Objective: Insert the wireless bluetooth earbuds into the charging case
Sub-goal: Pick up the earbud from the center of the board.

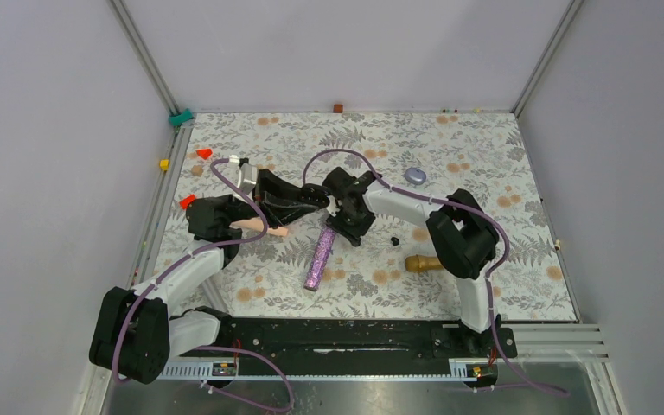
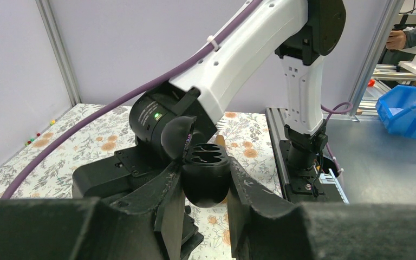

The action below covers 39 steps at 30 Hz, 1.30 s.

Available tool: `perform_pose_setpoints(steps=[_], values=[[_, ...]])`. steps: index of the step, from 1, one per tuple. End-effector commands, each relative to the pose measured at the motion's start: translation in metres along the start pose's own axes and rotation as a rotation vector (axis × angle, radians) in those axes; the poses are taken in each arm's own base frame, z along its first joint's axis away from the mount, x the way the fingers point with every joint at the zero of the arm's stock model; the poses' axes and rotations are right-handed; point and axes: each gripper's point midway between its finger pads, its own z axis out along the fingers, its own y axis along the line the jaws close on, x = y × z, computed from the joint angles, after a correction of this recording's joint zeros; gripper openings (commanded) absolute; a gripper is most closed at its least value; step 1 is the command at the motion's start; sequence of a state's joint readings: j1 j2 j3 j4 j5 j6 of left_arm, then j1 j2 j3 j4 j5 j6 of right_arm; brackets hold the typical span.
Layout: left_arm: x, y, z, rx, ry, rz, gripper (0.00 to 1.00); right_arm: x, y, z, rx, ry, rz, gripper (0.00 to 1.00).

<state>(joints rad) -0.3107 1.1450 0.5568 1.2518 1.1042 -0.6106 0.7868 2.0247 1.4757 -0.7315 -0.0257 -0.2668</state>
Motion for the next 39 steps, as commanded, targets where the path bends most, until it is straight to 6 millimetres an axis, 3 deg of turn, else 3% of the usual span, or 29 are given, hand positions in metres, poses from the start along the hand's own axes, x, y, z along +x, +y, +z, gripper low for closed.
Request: perform_pose_setpoints(steps=[1,9,20,39], values=[[-0.022,-0.009,0.002,0.042,-0.031,0.106,0.0,-0.018,0.003,-0.027,0.081,-0.084,-0.046,0.52],[-0.022,-0.01,0.002,0.044,-0.029,0.11,0.0,-0.019,0.022,-0.014,0.117,-0.053,-0.119,0.52],[-0.023,-0.011,0.001,0.043,-0.029,0.118,0.0,-0.007,0.029,-0.001,0.117,-0.004,-0.146,0.52],[-0.024,-0.011,0.0,0.04,-0.03,0.121,0.0,-0.005,0.019,0.009,0.168,0.022,-0.184,0.5]])
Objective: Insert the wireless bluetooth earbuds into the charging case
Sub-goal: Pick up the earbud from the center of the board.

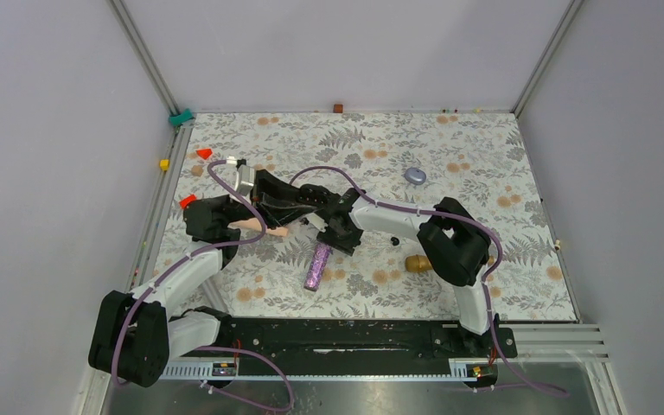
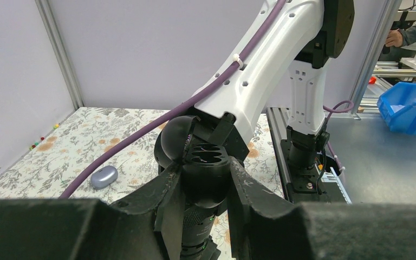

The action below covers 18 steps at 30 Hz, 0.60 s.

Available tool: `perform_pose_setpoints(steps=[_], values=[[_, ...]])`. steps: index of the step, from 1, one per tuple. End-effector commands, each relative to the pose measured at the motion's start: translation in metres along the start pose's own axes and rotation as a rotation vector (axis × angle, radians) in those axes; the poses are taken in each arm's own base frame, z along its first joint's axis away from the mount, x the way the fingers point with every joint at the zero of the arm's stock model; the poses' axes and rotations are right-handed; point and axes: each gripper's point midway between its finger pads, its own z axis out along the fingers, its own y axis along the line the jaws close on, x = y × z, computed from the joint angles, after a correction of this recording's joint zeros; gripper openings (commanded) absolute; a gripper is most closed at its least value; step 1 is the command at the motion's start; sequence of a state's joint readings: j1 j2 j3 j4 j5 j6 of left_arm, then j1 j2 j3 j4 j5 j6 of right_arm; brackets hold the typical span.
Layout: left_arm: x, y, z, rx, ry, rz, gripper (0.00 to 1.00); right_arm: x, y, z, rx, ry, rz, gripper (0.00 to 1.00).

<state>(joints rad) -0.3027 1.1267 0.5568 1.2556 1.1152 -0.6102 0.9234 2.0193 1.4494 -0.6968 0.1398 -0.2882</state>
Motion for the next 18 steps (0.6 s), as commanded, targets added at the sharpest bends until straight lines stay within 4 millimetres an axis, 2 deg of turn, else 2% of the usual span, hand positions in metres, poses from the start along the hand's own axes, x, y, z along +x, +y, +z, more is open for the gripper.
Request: perform_pose_setpoints(steps=[1,13,18], values=[[-0.019,-0.008,0.002,0.034,-0.028,0.099,0.0,0.002,-0.002,0.009,0.03,0.014,-0.033,0.49],[-0.02,-0.008,0.001,0.034,-0.028,0.097,0.0,0.003,-0.012,0.012,0.084,0.012,-0.074,0.27],[-0.02,-0.009,0.002,0.037,-0.027,0.096,0.0,0.001,-0.017,0.009,0.108,-0.001,-0.08,0.23]])
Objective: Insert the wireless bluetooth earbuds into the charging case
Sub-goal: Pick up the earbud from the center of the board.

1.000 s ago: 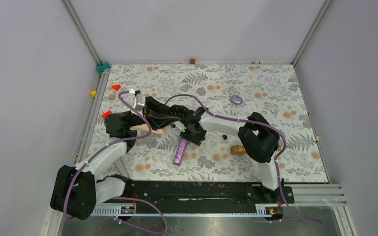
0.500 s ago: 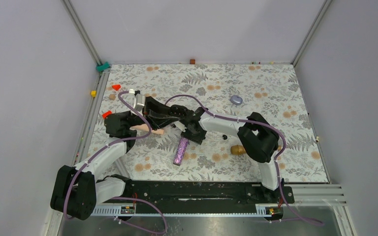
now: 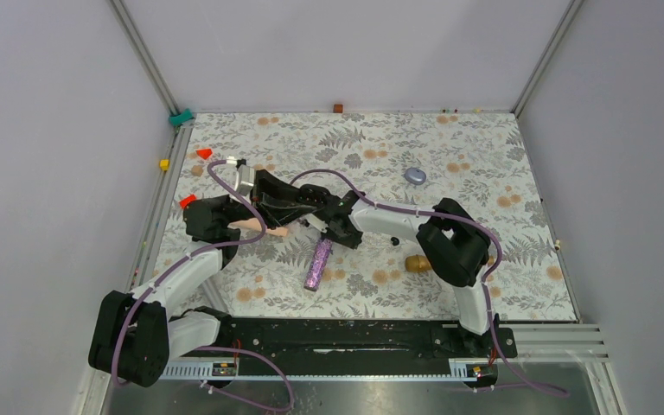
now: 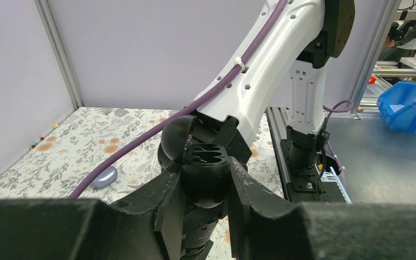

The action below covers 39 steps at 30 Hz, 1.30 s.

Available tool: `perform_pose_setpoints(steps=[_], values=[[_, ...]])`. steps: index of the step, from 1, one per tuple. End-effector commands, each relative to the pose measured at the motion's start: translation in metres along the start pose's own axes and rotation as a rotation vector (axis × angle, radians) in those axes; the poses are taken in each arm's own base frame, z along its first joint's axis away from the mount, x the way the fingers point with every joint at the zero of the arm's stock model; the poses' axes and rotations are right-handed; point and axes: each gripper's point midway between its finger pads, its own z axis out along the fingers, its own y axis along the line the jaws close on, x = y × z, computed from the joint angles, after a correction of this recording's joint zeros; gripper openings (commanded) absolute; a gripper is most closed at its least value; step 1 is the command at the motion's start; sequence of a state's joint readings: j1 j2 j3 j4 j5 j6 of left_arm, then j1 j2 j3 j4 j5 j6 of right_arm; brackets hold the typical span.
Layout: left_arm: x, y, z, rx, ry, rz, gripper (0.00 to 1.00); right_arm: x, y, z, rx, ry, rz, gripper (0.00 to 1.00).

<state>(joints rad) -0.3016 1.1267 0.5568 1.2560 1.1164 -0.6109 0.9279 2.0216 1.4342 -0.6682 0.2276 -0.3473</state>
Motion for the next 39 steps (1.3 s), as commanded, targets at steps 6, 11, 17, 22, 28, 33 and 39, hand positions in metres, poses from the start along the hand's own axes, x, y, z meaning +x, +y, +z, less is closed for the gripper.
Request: perform_pose_setpoints(steps=[6,11,17,22,28,33,39], values=[[-0.02,-0.009,0.002,0.037,-0.027,0.093,0.0,-0.004,-0.009,0.0,0.059,-0.044,-0.022,0.12],[-0.02,-0.009,0.002,0.04,-0.03,0.093,0.0,-0.007,-0.014,-0.005,0.083,-0.069,-0.023,0.05],[-0.02,-0.008,0.002,0.04,-0.03,0.087,0.01,-0.018,-0.02,-0.024,0.088,-0.135,-0.014,0.04],[-0.019,-0.008,0.002,0.041,-0.028,0.083,0.01,-0.026,-0.022,-0.049,0.038,-0.213,0.027,0.04],[-0.018,-0.007,0.003,0.043,-0.028,0.073,0.01,-0.028,-0.018,-0.07,-0.1,-0.281,0.097,0.03],[-0.013,-0.004,0.003,0.043,-0.022,0.059,0.01,-0.028,-0.016,-0.099,-0.293,-0.385,0.205,0.03],[-0.007,-0.003,0.004,0.053,-0.013,0.043,0.01,-0.022,-0.021,-0.135,-0.405,-0.507,0.267,0.03]])
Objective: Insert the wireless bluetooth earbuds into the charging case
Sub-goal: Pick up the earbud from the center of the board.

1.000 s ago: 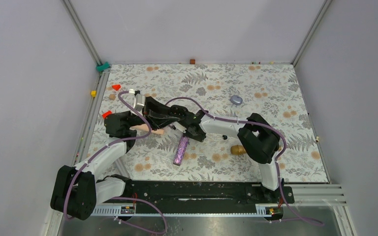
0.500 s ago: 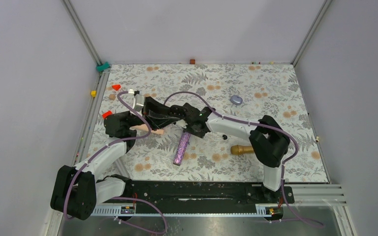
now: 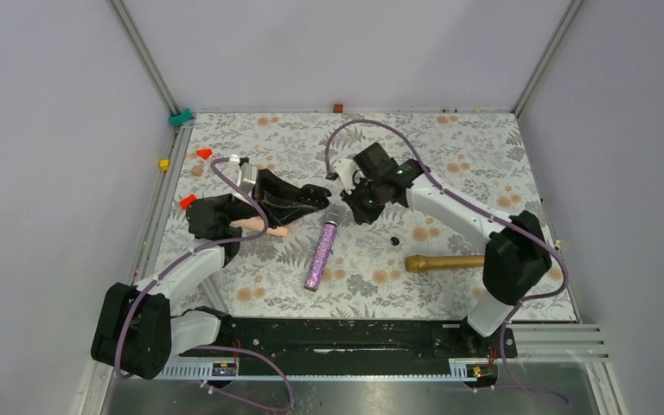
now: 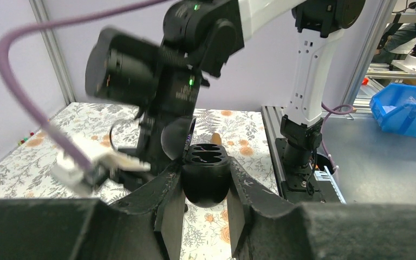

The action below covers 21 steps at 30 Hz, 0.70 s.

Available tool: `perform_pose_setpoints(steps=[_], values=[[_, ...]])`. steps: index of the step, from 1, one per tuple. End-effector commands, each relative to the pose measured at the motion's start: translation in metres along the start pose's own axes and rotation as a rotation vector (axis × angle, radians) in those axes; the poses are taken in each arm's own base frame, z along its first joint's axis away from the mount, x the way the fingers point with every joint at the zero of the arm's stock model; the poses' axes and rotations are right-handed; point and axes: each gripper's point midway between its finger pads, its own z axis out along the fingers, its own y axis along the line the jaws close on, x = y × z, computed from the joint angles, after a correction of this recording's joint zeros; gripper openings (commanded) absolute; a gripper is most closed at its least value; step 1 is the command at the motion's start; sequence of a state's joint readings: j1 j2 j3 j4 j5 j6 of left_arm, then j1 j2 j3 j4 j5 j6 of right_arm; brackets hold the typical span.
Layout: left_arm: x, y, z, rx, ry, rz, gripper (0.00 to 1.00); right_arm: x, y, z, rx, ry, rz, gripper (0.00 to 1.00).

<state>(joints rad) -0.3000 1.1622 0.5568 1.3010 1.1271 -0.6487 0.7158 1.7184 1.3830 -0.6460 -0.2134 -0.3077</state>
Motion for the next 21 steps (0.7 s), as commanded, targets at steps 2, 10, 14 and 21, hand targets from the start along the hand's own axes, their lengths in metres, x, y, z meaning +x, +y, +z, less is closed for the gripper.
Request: perform_pose_setpoints(steps=[2,10,14,21], values=[[-0.009,-0.005,0.005,0.052,-0.008,0.066,0.01,-0.022,0.029,-0.05,-0.169,-0.171,0.029,0.02],[0.005,-0.014,0.012,0.125,0.033,0.035,0.01,-0.035,0.047,-0.106,-0.229,-0.351,-0.023,0.02],[0.009,-0.02,0.016,0.164,0.046,0.025,0.01,-0.037,0.054,-0.132,-0.225,-0.433,-0.06,0.01],[0.015,-0.029,0.02,0.217,0.068,0.007,0.01,-0.036,0.061,-0.163,-0.217,-0.539,-0.095,0.02]])
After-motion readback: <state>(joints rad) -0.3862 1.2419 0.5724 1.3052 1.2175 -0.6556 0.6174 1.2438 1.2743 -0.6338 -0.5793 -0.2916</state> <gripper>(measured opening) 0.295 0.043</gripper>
